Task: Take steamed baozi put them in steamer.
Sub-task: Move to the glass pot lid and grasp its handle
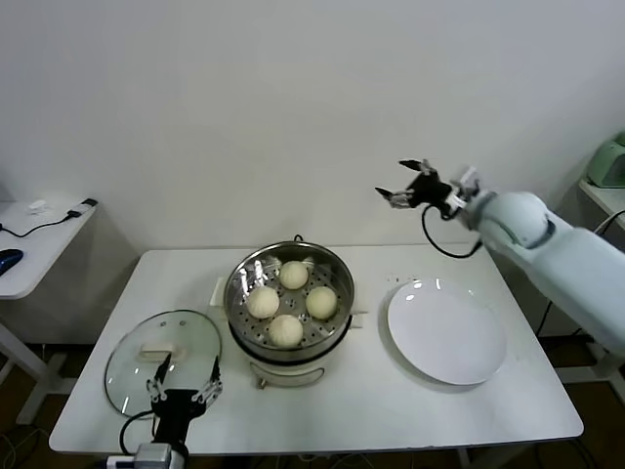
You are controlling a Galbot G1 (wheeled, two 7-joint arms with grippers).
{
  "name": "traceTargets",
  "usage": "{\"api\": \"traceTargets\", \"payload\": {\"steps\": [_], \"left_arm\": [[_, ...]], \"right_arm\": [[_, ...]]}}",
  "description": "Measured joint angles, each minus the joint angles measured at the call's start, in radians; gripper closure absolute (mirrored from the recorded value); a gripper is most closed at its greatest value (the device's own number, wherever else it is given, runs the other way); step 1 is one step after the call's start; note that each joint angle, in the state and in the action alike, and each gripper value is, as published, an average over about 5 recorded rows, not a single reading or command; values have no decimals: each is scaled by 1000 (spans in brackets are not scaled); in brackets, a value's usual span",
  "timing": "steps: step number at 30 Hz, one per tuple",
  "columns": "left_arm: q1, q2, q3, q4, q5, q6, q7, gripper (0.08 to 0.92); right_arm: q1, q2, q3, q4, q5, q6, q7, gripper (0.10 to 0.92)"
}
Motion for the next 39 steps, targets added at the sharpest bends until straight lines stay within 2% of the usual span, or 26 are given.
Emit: {"api": "traceTargets", "payload": {"steps": [10,19,26,39], "left_arm": [[-30,19,-5,22,3,-12,-9,177],[-50,44,-26,66,23,-58,-47,177],[-78,79,-53,122,163,-134,-111,177],[-129,202,-104,342,737,-202,-280,177]], "right_arm": [[-648,141,588,64,-134,198,35,203],[-1066,354,796,48,-227,425,42,203],[-1240,453,852,51,-265,495,80,202],[-1288,496,855,83,-304,442,160,203]]}}
